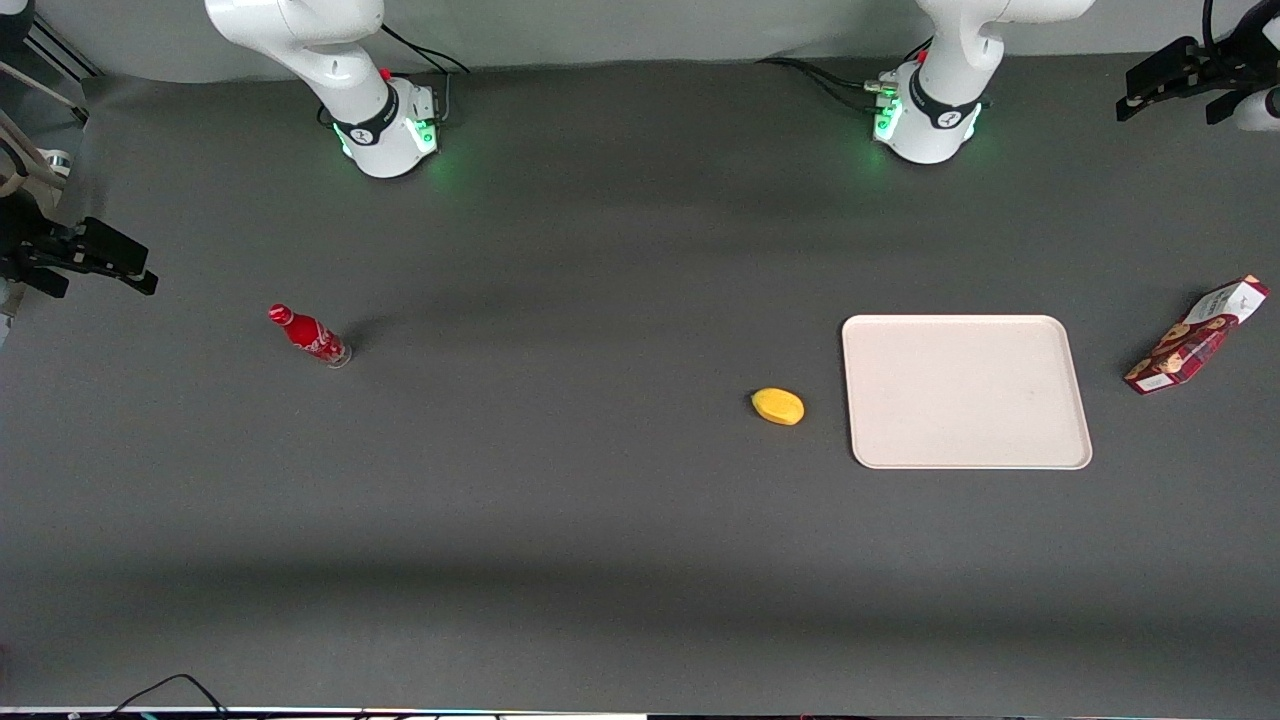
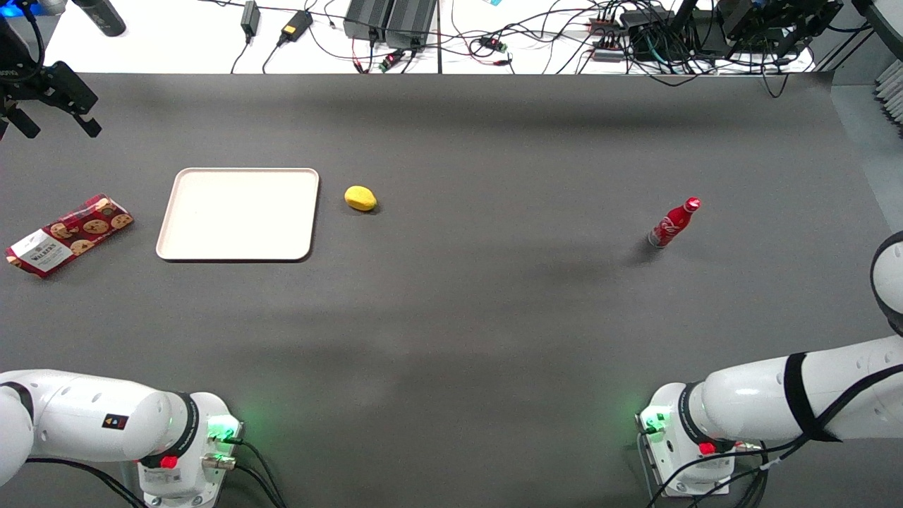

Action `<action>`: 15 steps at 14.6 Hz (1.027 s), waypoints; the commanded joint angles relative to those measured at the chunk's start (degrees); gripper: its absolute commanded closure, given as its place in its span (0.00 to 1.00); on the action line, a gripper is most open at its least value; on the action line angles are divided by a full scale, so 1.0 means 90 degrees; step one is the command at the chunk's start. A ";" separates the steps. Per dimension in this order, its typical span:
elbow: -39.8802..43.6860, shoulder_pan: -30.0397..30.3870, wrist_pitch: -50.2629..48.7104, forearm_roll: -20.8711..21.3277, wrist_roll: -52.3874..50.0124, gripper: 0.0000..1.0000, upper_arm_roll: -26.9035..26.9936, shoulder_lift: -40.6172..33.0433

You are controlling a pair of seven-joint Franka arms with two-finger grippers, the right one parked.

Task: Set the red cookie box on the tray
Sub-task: 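Move the left gripper down toward the red plaid cookie box beside the tray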

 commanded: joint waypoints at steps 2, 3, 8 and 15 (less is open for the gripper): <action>0.0190 0.0073 0.0004 0.0145 0.0076 0.00 -0.0061 0.0298; 0.0190 0.0063 0.0013 0.0154 0.0066 0.00 -0.0061 0.0317; 0.0248 0.0131 0.0189 0.0213 0.0104 0.00 0.0250 0.0531; 0.1731 0.0160 0.0354 0.0906 0.3654 0.00 0.1528 0.2629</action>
